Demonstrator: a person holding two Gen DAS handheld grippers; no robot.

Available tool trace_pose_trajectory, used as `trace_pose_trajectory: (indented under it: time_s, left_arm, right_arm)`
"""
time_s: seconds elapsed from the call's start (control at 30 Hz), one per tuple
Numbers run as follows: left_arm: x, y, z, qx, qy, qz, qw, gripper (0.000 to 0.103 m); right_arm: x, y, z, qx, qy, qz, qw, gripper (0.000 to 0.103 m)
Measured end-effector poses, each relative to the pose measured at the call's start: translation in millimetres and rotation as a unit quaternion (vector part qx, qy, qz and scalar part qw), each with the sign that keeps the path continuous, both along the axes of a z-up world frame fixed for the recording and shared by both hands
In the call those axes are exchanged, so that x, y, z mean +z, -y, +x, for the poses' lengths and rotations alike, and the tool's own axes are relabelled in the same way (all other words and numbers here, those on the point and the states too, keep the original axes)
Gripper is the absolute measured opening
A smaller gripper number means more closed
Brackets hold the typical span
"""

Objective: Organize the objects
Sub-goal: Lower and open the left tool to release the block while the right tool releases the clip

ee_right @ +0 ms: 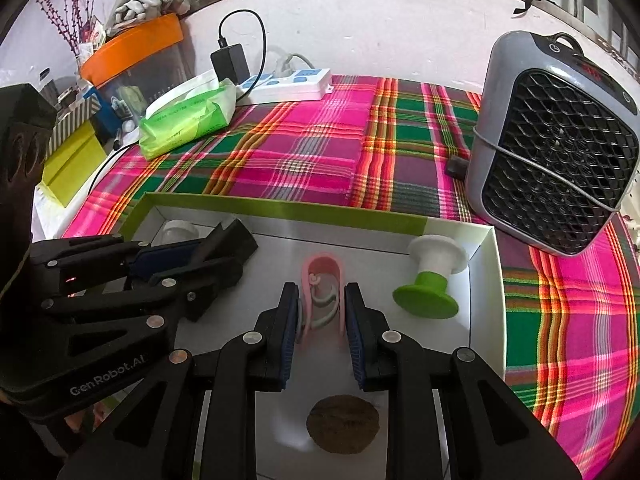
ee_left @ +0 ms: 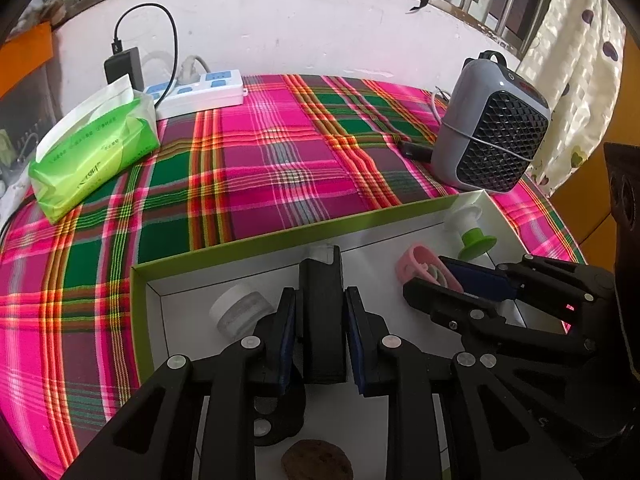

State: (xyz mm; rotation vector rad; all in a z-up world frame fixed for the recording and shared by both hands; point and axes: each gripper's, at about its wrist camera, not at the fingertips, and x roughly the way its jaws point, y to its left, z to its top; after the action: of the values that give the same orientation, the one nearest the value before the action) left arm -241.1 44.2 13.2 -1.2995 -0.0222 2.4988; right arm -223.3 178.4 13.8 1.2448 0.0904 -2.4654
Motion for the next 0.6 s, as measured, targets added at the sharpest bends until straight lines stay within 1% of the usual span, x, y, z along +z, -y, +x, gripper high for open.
trace_pose_trajectory:
  time_s: [0.37, 0.6]
  left_arm:
    - [0.1, -0.5, 0.0, 0.001, -0.001, -0.005, 1.0, 0.022]
    - [-0.1, 1.3, 1.8, 0.009, -0.003, -0.009, 0.9999, 0.028]
  right_arm:
    - [-0.2, 0.3, -0.1, -0.001, 0.0, 0.001, 1.0, 0.024]
    - [-0.2, 0.5, 0.8, -0.003, -0.001, 0.007, 1.0, 0.024]
